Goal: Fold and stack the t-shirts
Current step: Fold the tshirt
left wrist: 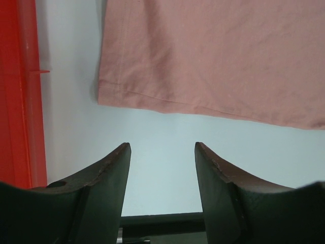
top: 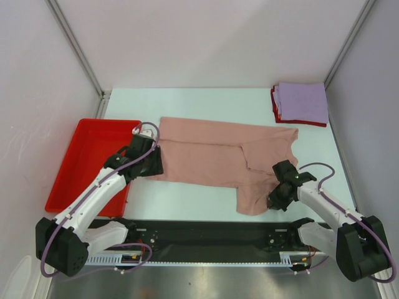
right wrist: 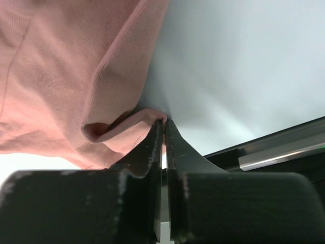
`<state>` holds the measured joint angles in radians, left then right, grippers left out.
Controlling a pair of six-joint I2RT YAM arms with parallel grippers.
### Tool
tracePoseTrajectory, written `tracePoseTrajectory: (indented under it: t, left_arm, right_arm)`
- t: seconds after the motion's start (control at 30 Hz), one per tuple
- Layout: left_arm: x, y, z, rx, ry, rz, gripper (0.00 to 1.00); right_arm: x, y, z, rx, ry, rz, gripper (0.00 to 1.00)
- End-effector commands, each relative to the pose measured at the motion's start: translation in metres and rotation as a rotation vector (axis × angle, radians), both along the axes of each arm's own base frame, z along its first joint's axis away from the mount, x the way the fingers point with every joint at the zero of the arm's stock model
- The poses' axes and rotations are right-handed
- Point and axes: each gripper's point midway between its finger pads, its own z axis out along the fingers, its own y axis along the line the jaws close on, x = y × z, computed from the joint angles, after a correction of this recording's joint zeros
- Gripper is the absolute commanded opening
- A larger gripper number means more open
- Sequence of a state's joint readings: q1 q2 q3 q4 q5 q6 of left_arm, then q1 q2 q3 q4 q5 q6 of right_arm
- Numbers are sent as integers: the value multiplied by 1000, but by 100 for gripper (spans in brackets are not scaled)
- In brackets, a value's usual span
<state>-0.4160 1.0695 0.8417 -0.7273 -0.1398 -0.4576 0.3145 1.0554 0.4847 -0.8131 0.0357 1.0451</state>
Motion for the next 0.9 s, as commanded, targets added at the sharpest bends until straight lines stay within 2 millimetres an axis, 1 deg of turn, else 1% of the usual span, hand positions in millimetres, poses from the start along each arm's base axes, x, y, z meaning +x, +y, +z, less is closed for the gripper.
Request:
tracePoseTrajectory:
  t: [0.0,0.1,0.13,0.17,0.2,0.23,0.27,0.33,0.4,0.47,0.5,0.57,0.6,0.67,0.77,0.87]
  left_arm:
    - [4,8,10,24,-19,51,59]
    - [6,16,2,52,12,102,60]
    - [7,23,-4,51,35,138,60]
    - [7,21,-9,11,64,148,59]
    - [8,23,-13,-7,81,165,58]
    - [11,31,-20,-25,106,207,54]
    - [12,32,-23,-43,123,219,52]
    - [15,43,-31,-37,143,277,50]
    - [17,49,-42,-26,168,335,47]
    - [22,49,-50,-43,168,374,46]
    - [24,49,-58,-38,186,389,45]
    - [32,48,-63,-43,185,418,43]
    - [33,49,-70,-29,205,434,43]
    - [41,52,-71,-16,202,455,42]
    - [41,57,-79,16,214,490,42]
    - [42,58,-86,23,225,494,43]
  right_arm:
    - [-1,-12,-2,-65,6,13,0]
    - [-4,-12,7,-70,1,27,0]
    - [1,-10,14,-63,-30,29,0]
    - [-1,-10,18,-61,-30,32,0]
    - [0,-9,22,-55,-37,36,0]
    - [0,-8,29,-48,-51,39,0]
    - [2,-8,33,-44,-62,39,0]
    - [5,-7,42,-42,-85,52,0]
    - [4,-9,48,-47,-94,58,0]
    - [4,-9,53,-45,-108,68,0]
    - [4,-9,53,-47,-111,69,0]
    - [3,-10,53,-47,-111,72,0]
    - [2,-9,53,-42,-111,75,0]
    - [1,-8,53,-38,-110,79,0]
    - [2,-9,55,-38,-122,82,0]
    - [3,-8,56,-35,-126,81,0]
